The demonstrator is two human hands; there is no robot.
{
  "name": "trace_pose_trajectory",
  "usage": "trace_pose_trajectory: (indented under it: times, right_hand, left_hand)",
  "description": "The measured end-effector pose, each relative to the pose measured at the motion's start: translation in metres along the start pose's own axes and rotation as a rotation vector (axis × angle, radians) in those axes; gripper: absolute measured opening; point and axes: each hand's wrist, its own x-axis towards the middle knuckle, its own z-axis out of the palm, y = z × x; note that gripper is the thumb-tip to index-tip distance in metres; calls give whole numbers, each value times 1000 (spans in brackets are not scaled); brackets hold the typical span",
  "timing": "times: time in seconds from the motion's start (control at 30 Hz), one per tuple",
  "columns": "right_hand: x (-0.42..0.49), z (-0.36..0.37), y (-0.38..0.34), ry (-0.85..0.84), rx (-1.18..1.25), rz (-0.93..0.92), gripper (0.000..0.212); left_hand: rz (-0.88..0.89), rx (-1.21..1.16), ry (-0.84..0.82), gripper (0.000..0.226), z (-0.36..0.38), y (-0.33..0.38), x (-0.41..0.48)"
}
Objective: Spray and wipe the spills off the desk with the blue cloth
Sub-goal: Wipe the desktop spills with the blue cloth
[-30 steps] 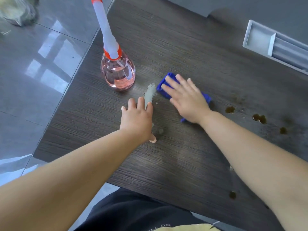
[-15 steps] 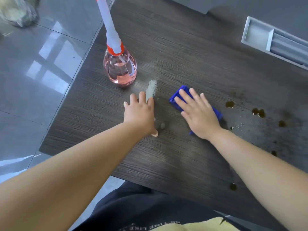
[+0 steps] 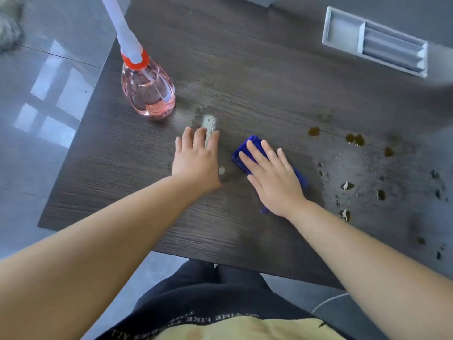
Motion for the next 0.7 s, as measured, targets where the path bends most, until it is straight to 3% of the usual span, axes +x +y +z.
trace_pose_trajectory:
  times: [0.13, 0.2, 0.37, 0.43, 0.63, 0.7]
  right_hand:
    - [42, -12, 9, 5, 127, 344, 51]
    - [48, -14, -9, 35, 167, 408, 53]
    - [-33, 9, -41, 13, 90, 59, 53]
    - [-51, 13, -21, 3, 49, 51, 51]
    - [2, 3, -15, 77, 175, 563, 52]
    - [3, 4, -37, 86, 223, 568, 54]
  left_hand:
    - [57, -86, -15, 96, 2, 26, 0]
    - [38, -122, -3, 91, 4, 30, -1]
    - [83, -119, 101, 72, 17, 31, -14]
    - [112, -80, 63, 73, 22, 33, -22]
    - [129, -56, 55, 75, 34, 38, -33]
    - [119, -45, 83, 74, 35, 35, -38]
